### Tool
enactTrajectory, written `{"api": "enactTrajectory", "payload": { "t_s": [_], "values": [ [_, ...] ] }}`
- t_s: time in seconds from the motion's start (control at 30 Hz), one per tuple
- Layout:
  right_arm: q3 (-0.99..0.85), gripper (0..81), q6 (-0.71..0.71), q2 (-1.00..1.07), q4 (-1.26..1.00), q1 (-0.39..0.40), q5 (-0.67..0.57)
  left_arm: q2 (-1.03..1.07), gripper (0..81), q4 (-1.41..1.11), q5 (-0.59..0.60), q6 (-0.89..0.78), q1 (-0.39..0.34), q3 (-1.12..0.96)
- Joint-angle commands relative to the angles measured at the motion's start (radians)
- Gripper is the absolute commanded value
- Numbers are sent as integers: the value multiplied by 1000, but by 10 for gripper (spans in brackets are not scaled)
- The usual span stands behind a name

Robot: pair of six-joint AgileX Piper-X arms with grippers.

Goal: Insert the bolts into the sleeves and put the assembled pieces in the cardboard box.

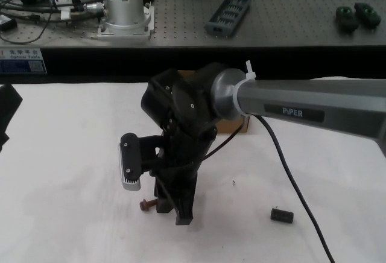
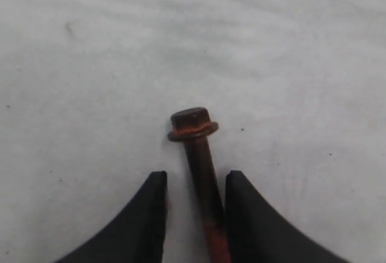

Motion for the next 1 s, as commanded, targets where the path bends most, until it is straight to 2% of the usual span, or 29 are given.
{"api": "enactTrajectory", "payload": {
  "t_s": [0.0,0.27,0.5,0.97],
  "values": [
    [-1,172,-11,8,13,2,-15,-21,348,-5,0,8,2,-5],
    [-1,169,-48,8,99,6,75,-74,348,-5,8,8,2,-5],
    [-1,169,-63,18,112,8,100,-87,348,-5,22,8,2,-5],
    [-1,169,-66,24,121,64,113,-87,348,41,31,8,2,-5]
  ]
}}
